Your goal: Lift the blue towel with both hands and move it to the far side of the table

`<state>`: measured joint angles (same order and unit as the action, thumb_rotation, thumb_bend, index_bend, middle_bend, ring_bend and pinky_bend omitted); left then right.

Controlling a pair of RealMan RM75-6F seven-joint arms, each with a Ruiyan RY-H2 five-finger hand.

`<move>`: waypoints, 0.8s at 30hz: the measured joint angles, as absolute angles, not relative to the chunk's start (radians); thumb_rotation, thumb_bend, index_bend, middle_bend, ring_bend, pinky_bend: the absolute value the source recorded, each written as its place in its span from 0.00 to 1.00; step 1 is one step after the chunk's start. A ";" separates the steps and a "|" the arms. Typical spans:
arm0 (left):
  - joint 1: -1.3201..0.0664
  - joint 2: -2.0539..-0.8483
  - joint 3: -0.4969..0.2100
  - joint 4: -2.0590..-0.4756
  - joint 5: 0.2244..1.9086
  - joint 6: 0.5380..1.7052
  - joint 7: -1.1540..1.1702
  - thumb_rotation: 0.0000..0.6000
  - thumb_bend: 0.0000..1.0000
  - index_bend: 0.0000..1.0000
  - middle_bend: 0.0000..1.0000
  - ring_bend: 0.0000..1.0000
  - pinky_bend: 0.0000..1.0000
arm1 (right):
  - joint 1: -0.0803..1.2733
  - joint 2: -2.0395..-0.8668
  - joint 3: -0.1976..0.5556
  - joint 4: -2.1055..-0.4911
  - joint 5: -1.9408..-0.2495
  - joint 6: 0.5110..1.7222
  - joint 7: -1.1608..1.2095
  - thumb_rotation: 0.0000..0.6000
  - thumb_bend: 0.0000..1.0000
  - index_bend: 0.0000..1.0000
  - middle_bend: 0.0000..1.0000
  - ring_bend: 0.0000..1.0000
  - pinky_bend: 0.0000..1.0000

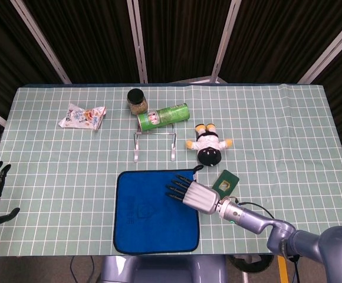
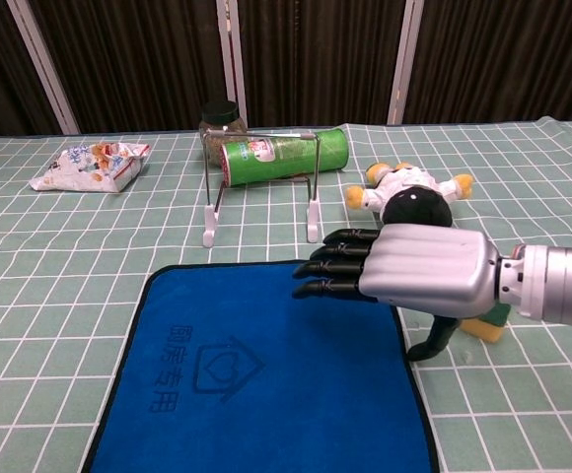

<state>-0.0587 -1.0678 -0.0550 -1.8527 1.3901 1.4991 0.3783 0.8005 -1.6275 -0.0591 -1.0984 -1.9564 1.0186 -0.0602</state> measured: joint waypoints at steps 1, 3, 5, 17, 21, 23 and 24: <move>-0.059 -1.068 -0.055 -1.852 1.389 1.499 0.378 1.00 0.01 0.00 0.00 0.00 0.00 | 0.801 -1.628 -0.060 -1.099 -1.953 1.021 -0.060 1.00 0.00 0.03 0.00 0.00 0.00; -0.060 -1.069 -0.055 -1.852 1.389 1.499 0.379 1.00 0.01 0.00 0.00 0.00 0.00 | 0.802 -1.630 -0.062 -1.102 -1.946 1.025 -0.057 1.00 0.00 0.03 0.00 0.00 0.00; -0.061 -1.070 -0.054 -1.852 1.388 1.497 0.382 1.00 0.01 0.00 0.00 0.00 0.00 | 0.806 -1.635 -0.065 -1.106 -1.938 1.027 -0.057 1.00 0.00 0.03 0.00 0.00 0.00; -0.063 -1.071 -0.053 -1.851 1.385 1.497 0.382 1.00 0.01 0.00 0.00 0.00 0.00 | 0.817 -1.671 -0.084 -1.086 -1.915 1.043 -0.043 1.00 0.19 0.21 0.00 0.00 0.00; -0.064 -1.070 -0.053 -1.851 1.383 1.497 0.382 1.00 0.01 0.00 0.00 0.00 0.00 | 0.819 -1.682 -0.092 -1.070 -1.913 1.065 -0.013 1.00 0.27 0.32 0.00 0.00 0.00; -0.065 -1.070 -0.052 -1.851 1.383 1.496 0.380 1.00 0.01 0.00 0.00 0.00 0.00 | 0.820 -1.688 -0.098 -1.060 -1.910 1.071 -0.001 1.00 0.30 0.36 0.00 0.00 0.00; -0.065 -1.070 -0.052 -1.852 1.384 1.496 0.380 1.00 0.01 0.00 0.00 0.00 0.00 | 0.820 -1.690 -0.101 -1.058 -1.909 1.073 0.003 1.00 0.31 0.37 0.00 0.00 0.00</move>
